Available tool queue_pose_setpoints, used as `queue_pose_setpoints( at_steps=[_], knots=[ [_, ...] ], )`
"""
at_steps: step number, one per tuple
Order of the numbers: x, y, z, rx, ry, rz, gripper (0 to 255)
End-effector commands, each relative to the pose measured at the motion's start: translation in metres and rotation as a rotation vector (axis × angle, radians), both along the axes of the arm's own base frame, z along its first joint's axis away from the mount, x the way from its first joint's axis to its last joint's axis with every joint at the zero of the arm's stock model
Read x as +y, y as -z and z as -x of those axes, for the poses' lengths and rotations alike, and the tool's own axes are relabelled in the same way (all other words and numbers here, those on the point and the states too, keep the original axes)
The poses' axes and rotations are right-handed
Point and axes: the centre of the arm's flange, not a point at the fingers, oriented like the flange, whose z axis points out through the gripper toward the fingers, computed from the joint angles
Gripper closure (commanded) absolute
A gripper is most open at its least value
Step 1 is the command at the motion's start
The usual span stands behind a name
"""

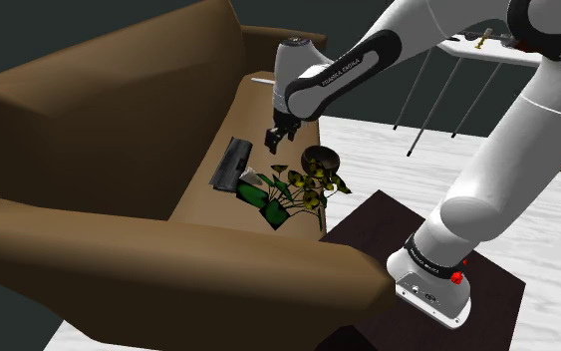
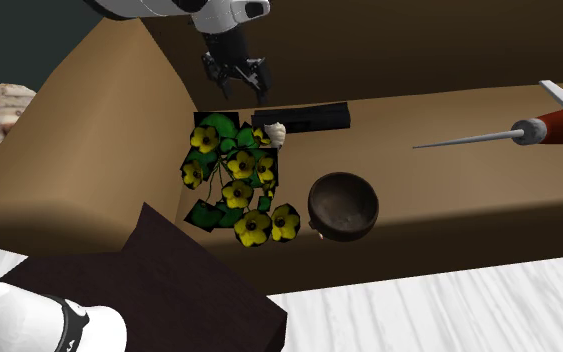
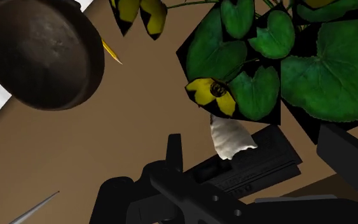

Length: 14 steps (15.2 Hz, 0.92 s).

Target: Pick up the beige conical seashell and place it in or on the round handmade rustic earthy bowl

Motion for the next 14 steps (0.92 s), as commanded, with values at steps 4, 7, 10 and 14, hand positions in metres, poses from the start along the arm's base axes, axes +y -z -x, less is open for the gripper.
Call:
queue_pose_setpoints(
  at_steps=[4,7,10,14],
  knots=[
    [0.014,0.051,-0.040,-0.019,0.005,0.019,0],
    [0.021,0.080,-0.065,-0.030,0.009,0.030,0],
    [0.027,0.110,-0.090,-0.041,0.012,0.042,0],
    [0.029,0.134,-0.103,-0.046,0.013,0.047,0]
  ],
)
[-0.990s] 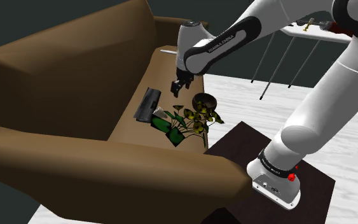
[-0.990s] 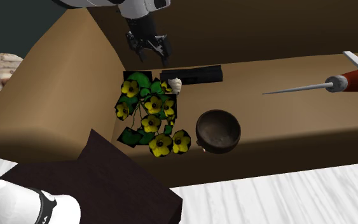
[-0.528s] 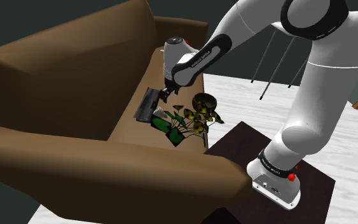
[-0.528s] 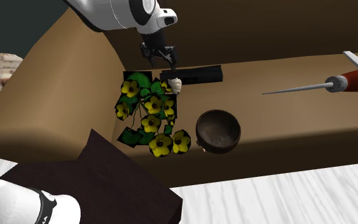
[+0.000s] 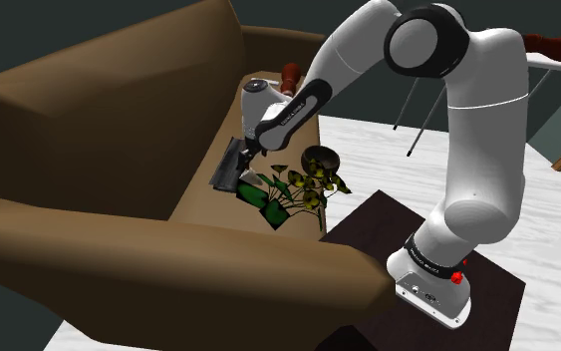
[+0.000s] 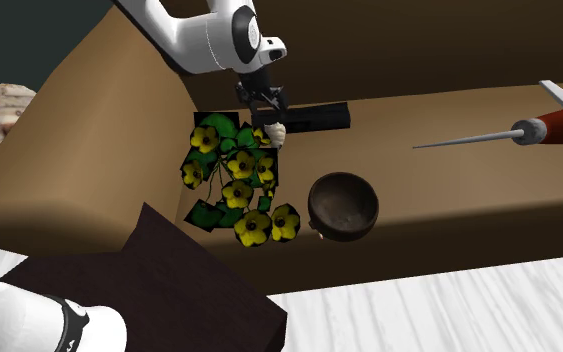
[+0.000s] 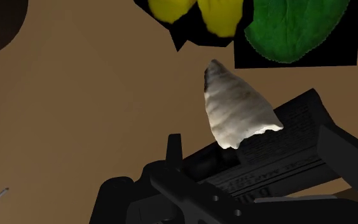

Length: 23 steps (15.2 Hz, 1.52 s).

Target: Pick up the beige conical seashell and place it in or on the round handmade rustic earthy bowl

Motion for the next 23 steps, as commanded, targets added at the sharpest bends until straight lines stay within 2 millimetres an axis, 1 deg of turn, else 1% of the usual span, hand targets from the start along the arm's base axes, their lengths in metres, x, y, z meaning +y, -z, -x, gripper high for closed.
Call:
queue_pose_setpoints(
  at_steps=[1,6,13,14,23],
  knots=[
    [-0.002,0.010,-0.004,-0.001,0.000,0.001,0],
    [-0.006,0.034,-0.007,-0.001,0.000,0.001,0],
    [-0.006,0.034,-0.007,-0.001,0.000,0.001,0],
    [-0.006,0.034,-0.007,-0.001,0.000,0.001,255],
    [-0.006,0.034,-0.007,-0.001,0.000,0.001,255]
  ],
)
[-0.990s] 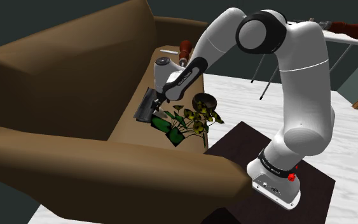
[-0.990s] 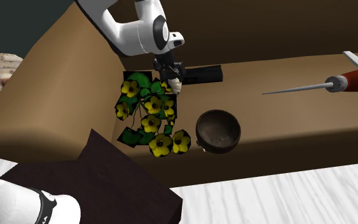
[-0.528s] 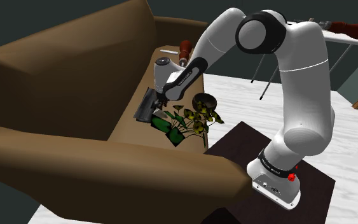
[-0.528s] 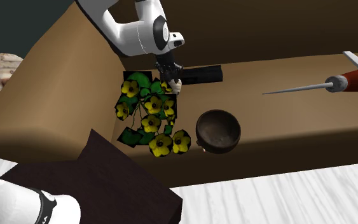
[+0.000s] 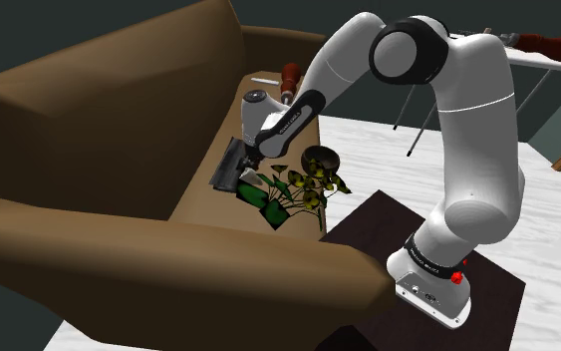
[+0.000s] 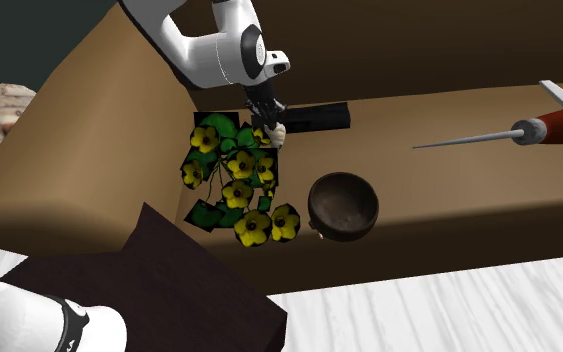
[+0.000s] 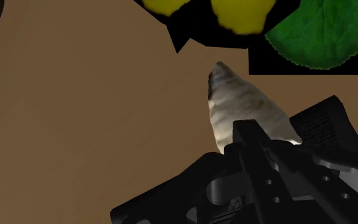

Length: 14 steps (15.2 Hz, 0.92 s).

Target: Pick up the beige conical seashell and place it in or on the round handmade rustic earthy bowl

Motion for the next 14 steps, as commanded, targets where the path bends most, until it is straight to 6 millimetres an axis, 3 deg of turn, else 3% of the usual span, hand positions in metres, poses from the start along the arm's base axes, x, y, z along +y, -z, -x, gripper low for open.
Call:
queue_pose_setpoints(
  at_steps=[1,4,12,14],
  knots=[
    [0.000,0.000,0.000,0.000,0.000,0.000,0],
    [0.061,0.023,-0.065,0.292,-0.024,0.216,0],
    [0.047,0.061,-0.062,0.301,-0.024,0.223,0],
    [0.047,0.061,-0.062,0.301,-0.024,0.223,0]
  ],
)
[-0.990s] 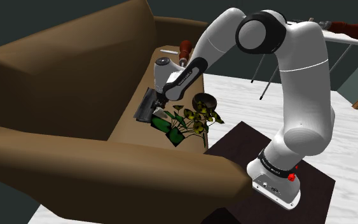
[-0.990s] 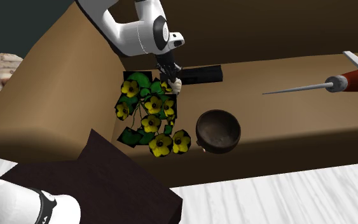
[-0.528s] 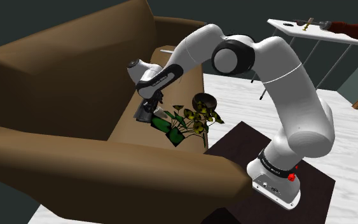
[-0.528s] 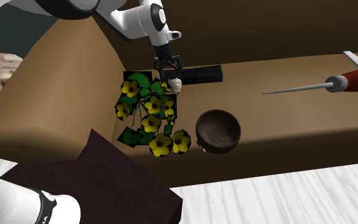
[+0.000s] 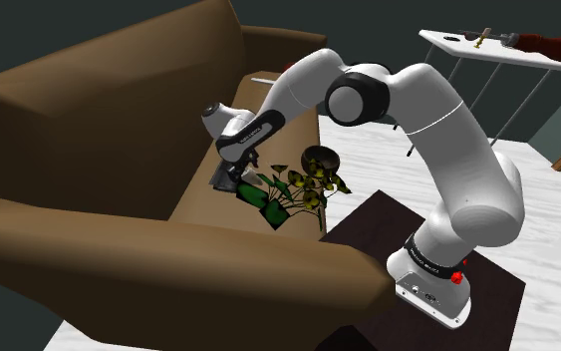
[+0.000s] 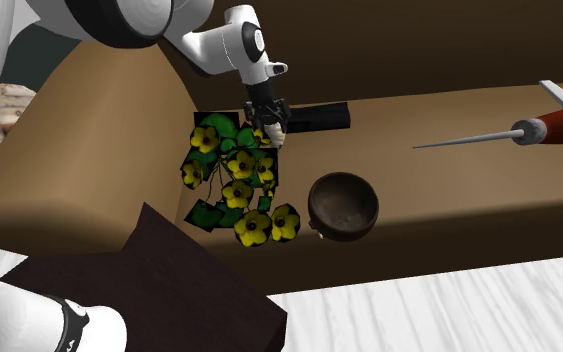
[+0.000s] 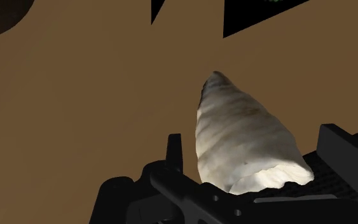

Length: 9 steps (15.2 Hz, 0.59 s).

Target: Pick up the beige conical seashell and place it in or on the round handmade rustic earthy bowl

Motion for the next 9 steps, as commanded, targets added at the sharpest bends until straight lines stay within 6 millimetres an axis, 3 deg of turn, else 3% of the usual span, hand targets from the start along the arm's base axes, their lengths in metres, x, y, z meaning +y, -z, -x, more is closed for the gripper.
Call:
queue_pose_setpoints(
  at_steps=[1,6,7,9],
  knots=[
    [-0.0001,0.0016,-0.0006,0.000,0.000,0.000,0],
    [-0.0002,0.0016,-0.0005,0.000,0.000,0.000,0],
    [-0.0002,0.0016,-0.0005,0.000,0.000,0.000,255],
    [-0.0001,0.0016,-0.0006,0.000,0.000,0.000,255]
  ],
)
